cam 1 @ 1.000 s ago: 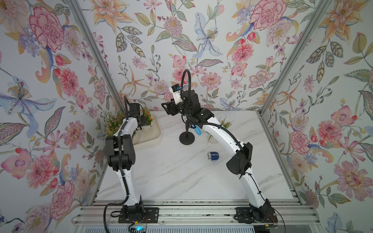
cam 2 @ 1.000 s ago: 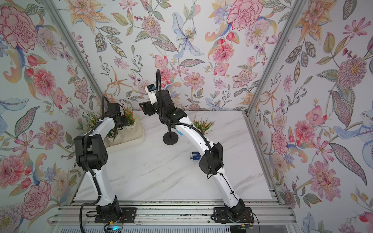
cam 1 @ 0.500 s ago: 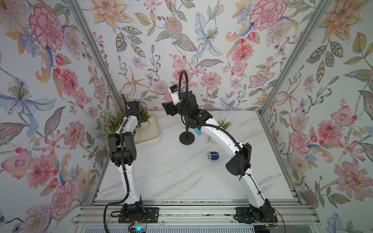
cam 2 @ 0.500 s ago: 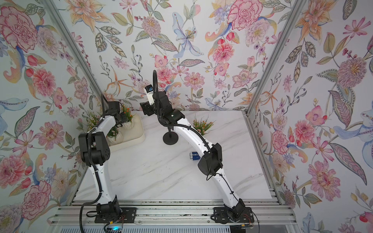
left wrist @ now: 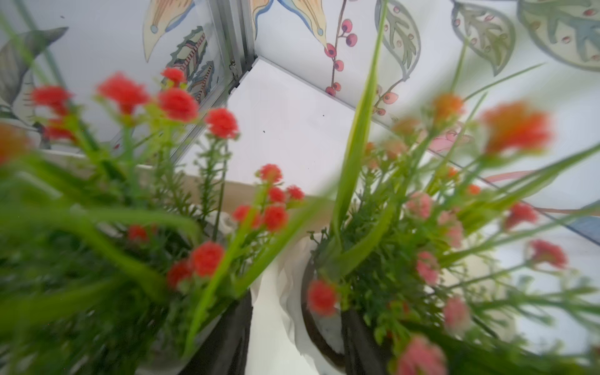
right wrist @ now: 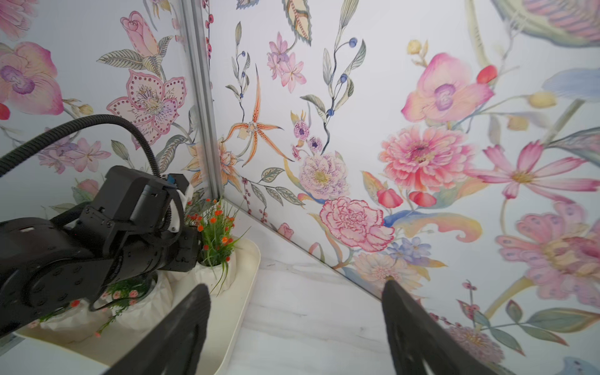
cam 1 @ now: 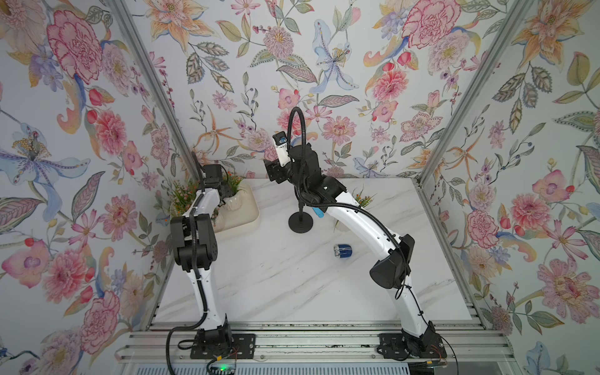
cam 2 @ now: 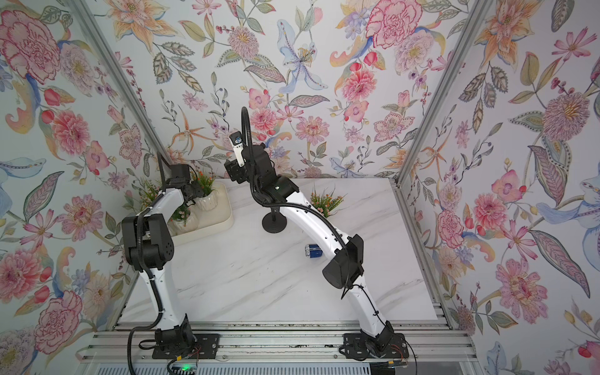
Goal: Put the potted gypsophila into the storage box
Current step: Place the baby's breath potted plant at the storage box.
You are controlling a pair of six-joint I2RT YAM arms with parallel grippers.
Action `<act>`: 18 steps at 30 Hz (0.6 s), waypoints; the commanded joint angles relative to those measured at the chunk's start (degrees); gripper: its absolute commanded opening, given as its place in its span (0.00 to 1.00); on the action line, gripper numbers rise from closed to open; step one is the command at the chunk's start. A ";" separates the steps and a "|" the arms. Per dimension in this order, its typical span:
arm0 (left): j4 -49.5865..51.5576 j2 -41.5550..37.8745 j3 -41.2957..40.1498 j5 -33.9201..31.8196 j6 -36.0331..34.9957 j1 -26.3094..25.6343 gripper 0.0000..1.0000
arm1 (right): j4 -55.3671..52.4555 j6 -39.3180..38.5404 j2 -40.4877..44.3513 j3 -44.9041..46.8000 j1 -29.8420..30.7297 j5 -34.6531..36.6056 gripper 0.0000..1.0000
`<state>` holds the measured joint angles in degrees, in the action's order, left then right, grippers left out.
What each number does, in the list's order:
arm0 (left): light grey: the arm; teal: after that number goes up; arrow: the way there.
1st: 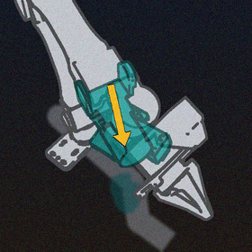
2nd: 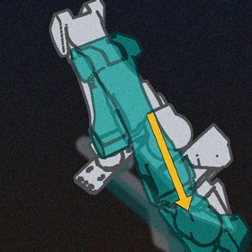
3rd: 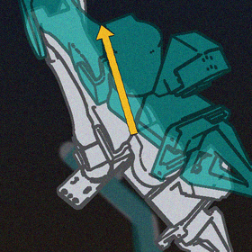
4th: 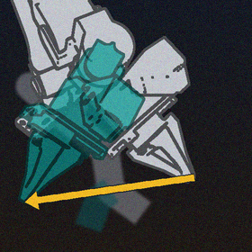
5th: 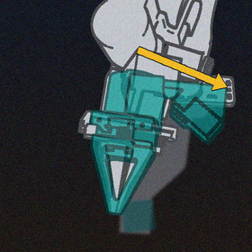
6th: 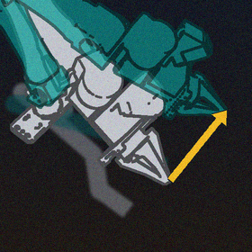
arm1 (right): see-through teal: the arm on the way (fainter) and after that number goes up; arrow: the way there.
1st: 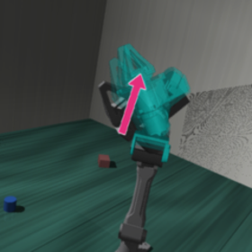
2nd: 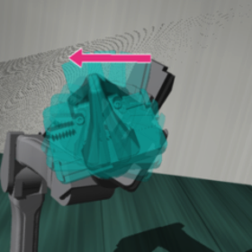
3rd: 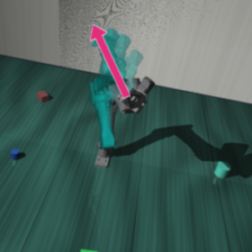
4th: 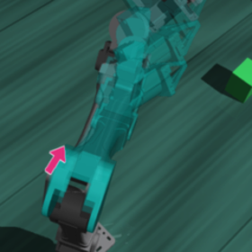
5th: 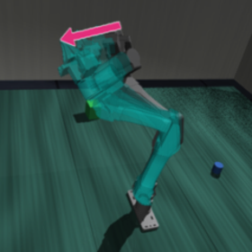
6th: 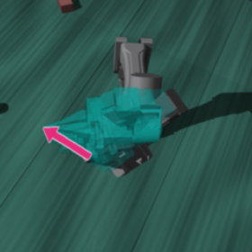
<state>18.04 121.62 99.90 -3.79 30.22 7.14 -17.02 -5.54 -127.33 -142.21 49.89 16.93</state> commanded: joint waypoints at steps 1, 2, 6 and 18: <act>-3.80 -9.31 -4.61 0.69 -1.59 0.47 0.53 | 1.63 -6.61 3.43 1.88 1.13 9.60 0.85; -4.37 -11.42 -6.76 1.12 -1.89 0.38 0.54 | 1.58 -6.68 4.17 2.89 1.17 10.72 0.85; -7.90 -20.00 -16.43 3.81 -2.16 0.38 0.58 | 1.62 -4.45 7.53 7.63 1.55 16.04 0.86; -22.80 -48.39 -38.52 19.11 -5.77 -5.98 0.74 | -4.17 16.81 26.34 33.54 -4.90 24.16 1.00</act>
<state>1.58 77.43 63.00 10.37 27.07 4.71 -17.74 0.10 -106.91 -112.44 49.34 40.12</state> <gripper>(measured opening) 0.735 0.999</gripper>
